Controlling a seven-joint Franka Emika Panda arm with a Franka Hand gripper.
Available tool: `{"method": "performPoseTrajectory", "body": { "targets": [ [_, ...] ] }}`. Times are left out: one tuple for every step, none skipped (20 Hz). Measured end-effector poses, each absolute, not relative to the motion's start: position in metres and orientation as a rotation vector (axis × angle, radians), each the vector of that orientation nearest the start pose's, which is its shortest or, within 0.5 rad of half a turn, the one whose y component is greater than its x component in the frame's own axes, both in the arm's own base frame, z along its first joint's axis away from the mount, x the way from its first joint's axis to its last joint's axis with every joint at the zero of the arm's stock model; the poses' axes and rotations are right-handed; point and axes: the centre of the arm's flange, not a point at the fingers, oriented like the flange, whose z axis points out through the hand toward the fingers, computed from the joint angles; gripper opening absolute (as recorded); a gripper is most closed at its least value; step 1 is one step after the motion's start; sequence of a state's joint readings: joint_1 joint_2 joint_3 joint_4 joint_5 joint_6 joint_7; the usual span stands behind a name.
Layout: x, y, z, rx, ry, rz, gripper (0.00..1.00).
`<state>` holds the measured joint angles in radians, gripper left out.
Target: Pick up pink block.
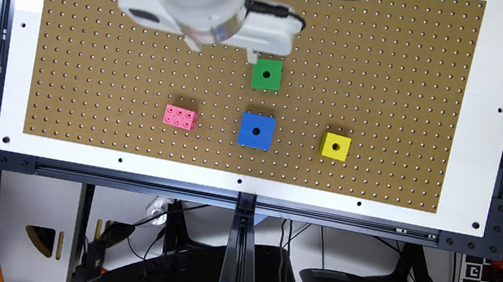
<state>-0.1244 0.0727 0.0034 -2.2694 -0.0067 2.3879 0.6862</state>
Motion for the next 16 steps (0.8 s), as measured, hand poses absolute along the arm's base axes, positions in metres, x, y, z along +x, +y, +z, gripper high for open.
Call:
{"method": "performPoseTrajectory", "body": {
  "targets": [
    [0.532, -0.067, 0.330, -2.883, 1.225, -0.073, 1.00],
    [0.538, -0.072, 0.329, -2.882, 1.227, -0.078, 1.00],
    [0.543, -0.078, 0.328, -2.882, 1.227, -0.083, 1.00],
    [0.549, -0.086, 0.328, -2.882, 1.226, -0.089, 1.00],
    [0.554, -0.094, 0.327, -2.882, 1.226, -0.093, 1.00],
    [0.559, -0.101, 0.325, -2.882, 1.225, -0.097, 1.00],
    [0.563, -0.107, 0.325, -2.882, 1.225, -0.101, 1.00],
    [0.564, -0.108, 0.324, -2.882, 1.225, -0.102, 1.00],
    [0.569, -0.114, 0.323, -2.882, 1.224, -0.105, 1.00],
    [0.571, -0.115, 0.322, -2.882, 1.225, -0.107, 1.00],
    [0.572, -0.115, 0.322, -2.881, 1.225, -0.108, 1.00],
    [0.572, -0.116, 0.323, -2.881, 1.225, -0.110, 1.00],
    [0.573, -0.116, 0.323, -2.881, 1.225, -0.112, 1.00],
    [0.573, -0.116, 0.324, -2.880, 1.225, -0.114, 1.00],
    [0.574, -0.117, 0.325, -2.880, 1.226, -0.117, 1.00],
    [0.574, -0.120, 0.326, -2.878, 1.228, -0.121, 1.00]
  ]
}}
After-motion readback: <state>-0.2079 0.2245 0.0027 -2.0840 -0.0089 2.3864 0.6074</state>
